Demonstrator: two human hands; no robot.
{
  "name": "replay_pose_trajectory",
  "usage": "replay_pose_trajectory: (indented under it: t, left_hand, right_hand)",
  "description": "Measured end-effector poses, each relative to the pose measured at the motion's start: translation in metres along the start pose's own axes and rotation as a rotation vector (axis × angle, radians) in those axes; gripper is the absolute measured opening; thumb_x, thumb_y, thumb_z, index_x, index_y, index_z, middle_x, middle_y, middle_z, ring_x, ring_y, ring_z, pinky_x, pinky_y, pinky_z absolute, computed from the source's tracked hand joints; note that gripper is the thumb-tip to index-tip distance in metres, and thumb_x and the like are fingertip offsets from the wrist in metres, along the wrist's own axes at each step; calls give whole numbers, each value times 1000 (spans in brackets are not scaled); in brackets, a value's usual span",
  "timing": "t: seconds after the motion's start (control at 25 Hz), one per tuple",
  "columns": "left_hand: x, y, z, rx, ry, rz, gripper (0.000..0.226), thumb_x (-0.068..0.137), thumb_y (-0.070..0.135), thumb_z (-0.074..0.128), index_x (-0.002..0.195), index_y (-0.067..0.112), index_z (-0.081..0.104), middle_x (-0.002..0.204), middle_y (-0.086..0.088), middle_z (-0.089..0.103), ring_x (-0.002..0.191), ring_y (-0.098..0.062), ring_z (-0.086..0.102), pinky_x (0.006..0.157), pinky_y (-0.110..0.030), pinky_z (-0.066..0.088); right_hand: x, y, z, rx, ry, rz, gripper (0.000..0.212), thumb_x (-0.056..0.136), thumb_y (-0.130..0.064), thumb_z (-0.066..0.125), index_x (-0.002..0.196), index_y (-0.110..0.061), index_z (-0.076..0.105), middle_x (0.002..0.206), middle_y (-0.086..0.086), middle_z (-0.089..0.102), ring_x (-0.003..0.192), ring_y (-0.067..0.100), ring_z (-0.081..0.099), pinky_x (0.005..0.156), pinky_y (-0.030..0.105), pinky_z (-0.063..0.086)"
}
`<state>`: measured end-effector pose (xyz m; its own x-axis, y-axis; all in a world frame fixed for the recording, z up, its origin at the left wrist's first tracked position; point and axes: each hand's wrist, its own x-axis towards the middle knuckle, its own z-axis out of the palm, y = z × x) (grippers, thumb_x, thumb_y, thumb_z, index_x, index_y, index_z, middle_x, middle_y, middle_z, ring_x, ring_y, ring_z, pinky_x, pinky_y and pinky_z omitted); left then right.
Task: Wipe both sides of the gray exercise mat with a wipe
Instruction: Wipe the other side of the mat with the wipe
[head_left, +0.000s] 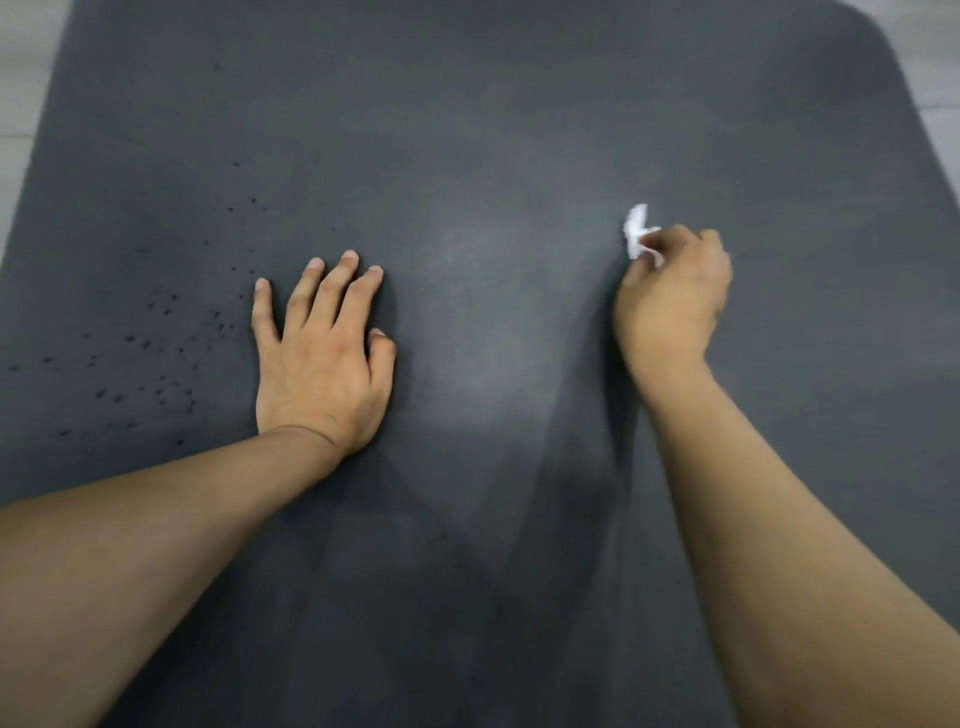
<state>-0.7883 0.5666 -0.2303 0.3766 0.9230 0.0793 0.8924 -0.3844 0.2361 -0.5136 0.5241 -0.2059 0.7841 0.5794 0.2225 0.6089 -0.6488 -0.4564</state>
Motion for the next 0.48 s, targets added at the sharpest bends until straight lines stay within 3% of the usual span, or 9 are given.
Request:
replay_pose_trajectory:
  t: [0.04,0.12,0.2,0.24,0.28,0.4,0.48]
  left_hand:
    - [-1,-1,0,-18,-11,0,57,95,32,34,151,21,41,162,1,34,153,-25,23,125,-58,4]
    - [2,-4,-5,-91,-61,12,54,99,30,39,152,21,40,164,0,31,154,-25,20,125,-57,0]
    - [3,-14,-15,-141,-180,55,56,103,31,45,156,21,34,167,0,24,155,-26,14,126,-54,-3]
    - [1,-22,-23,-112,-251,102,59,102,35,47,157,21,32,168,-2,21,155,-27,14,126,-52,0]
    - [-6,-31,-33,-45,-297,150,62,101,40,48,157,20,31,167,-4,23,154,-30,18,126,-52,7]
    - [-63,-55,-64,215,-266,193,64,95,51,52,150,18,43,157,-9,41,141,-34,42,113,-52,31]
    - [-102,-59,-81,273,-252,151,63,93,54,54,146,21,49,153,-7,48,136,-33,48,102,-51,35]
  right_hand:
    - [-25,-22,10,55,-25,-51,22,82,-7,55,96,-10,72,98,16,60,92,37,56,77,34,37]
    - [-74,-58,21,160,-122,-351,17,79,-3,59,88,-10,71,89,15,60,82,34,55,73,34,37]
    - [-96,-61,13,134,-270,-661,17,82,-5,59,92,-11,72,90,11,61,82,30,54,75,34,42]
    - [-87,-50,6,98,-304,-708,19,84,-8,58,96,-12,72,92,12,61,85,31,55,77,36,43]
    - [-75,-36,-3,36,-306,-661,22,87,-10,56,100,-13,73,96,13,61,89,34,55,80,36,42]
    - [-57,-17,-19,-84,-176,-180,30,90,-12,50,111,-15,71,107,15,59,102,35,55,83,33,38]
    - [-96,-52,-12,-35,-185,-152,29,89,-9,51,108,-14,72,106,14,59,99,35,55,81,37,41]
